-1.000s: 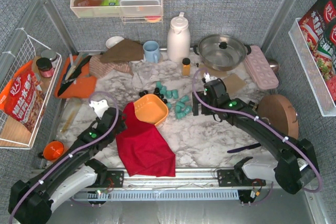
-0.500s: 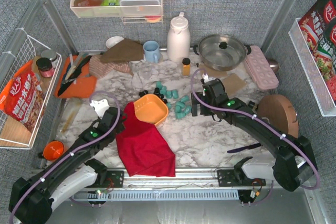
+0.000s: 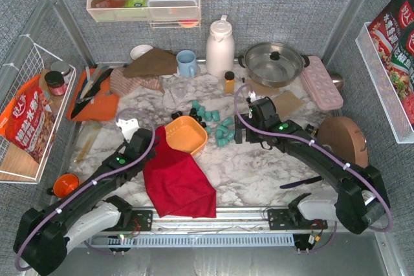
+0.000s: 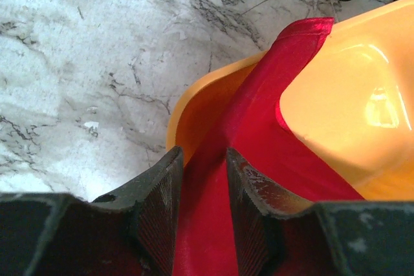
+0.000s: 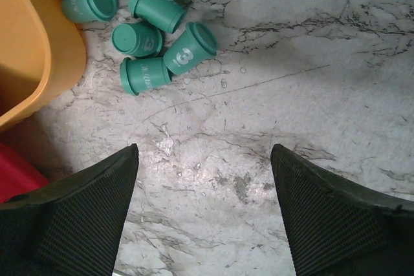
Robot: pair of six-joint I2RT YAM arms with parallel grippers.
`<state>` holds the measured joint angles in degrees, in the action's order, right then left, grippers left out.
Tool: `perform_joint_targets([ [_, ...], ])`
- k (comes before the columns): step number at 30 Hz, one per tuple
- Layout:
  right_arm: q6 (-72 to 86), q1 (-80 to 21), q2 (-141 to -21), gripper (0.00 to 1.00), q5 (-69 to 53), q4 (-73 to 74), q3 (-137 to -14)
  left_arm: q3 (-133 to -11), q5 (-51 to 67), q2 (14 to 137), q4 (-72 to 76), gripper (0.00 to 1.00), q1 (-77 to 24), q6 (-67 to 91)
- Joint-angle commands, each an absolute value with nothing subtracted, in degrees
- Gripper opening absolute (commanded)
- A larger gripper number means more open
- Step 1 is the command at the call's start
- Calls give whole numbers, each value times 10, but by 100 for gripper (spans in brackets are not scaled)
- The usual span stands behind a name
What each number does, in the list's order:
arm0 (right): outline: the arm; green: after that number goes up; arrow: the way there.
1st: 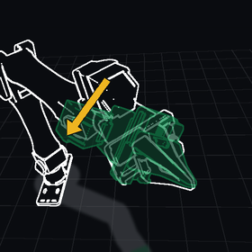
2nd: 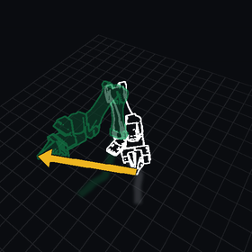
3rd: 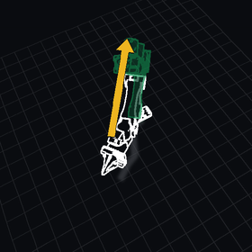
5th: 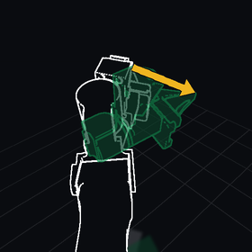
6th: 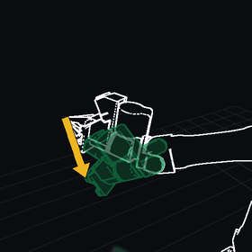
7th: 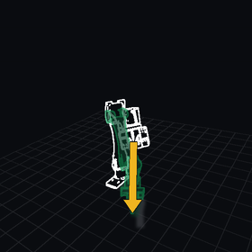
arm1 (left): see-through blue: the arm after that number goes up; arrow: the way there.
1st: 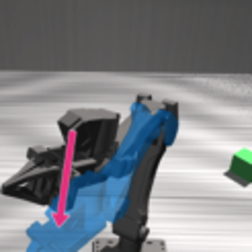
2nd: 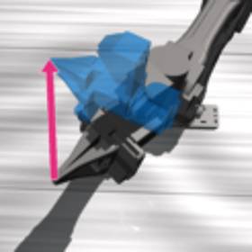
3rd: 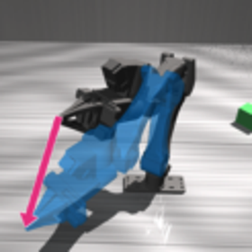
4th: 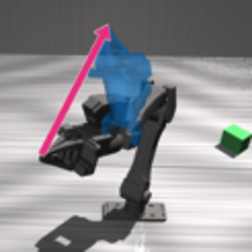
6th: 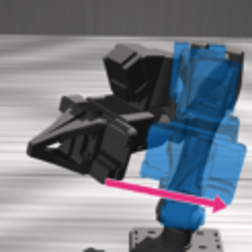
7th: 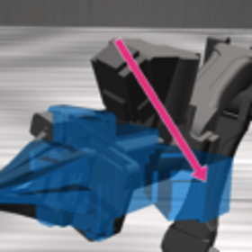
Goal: Mix the coffee capsules in the storage basket
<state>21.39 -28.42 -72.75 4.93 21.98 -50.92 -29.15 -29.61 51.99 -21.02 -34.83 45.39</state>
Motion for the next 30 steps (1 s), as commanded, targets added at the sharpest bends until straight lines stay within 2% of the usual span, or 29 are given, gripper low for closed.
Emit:
perform_joint_targets([
  [1,218,-284,-729,88,42,207,-509,-302,-303,536,-173,43,-348,432],
  [12,214,-284,-728,88,45,210,-507,-301,-315,563,-161,41,-348,437],
  [19,215,-284,-725,88,45,210,-506,-302,-293,577,-144,33,-348,424],
  [22,215,-284,-722,88,45,211,-506,-310,-281,585,-142,23,-348,416],
  [25,215,-284,-719,88,45,214,-507,-331,-269,594,-147,0,-348,395],
  [30,214,-284,-712,88,47,222,-512,-405,-243,595,-177,0,-348,327],
])
